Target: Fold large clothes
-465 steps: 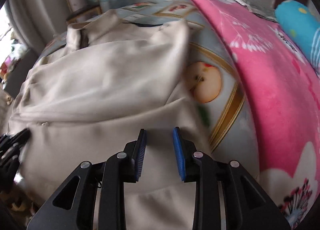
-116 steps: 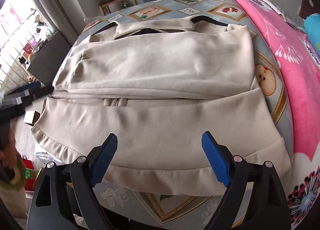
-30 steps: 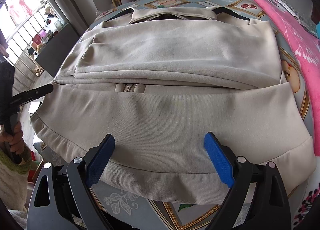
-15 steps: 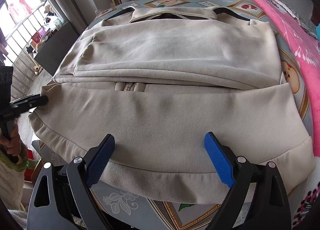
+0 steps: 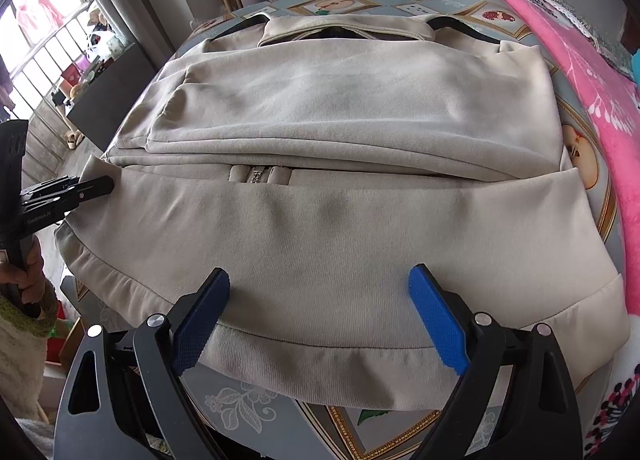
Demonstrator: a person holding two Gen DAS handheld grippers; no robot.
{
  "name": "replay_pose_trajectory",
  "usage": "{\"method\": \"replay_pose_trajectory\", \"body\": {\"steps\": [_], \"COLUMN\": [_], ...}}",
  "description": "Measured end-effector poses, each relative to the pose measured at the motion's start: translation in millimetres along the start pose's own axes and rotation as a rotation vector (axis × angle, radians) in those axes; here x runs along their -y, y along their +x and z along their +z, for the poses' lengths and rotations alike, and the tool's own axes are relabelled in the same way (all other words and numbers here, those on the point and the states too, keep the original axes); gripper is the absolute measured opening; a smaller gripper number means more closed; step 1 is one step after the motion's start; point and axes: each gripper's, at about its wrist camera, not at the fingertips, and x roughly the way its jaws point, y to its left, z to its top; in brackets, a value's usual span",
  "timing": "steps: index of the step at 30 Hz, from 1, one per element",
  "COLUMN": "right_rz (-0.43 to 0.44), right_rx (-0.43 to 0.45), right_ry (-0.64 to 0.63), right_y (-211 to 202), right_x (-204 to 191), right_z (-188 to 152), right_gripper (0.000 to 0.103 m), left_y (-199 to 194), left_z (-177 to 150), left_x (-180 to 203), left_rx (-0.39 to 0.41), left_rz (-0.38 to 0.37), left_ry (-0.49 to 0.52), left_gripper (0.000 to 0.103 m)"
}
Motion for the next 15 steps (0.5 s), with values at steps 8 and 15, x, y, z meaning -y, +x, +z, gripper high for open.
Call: {"method": "replay_pose_trajectory", "body": {"steps": [8,15], "right_rz": [-0.004,-0.105], "right_rx": [0.105,0.192], "right_ry": [0.077,0.222], "right_y": [-34,-63], "right_x": [37,117], "right_z": [-1,18], "right_gripper": [0.089,0.08], "left_y": [3,2], "left_z": [-7,-5], "left_x": [40,44], "left_rx": [0.006,-0.009], "left_rz": [0.274,0.317], "left_ry": [0.08,0.052], "left_gripper": [0.012,0.012]}}
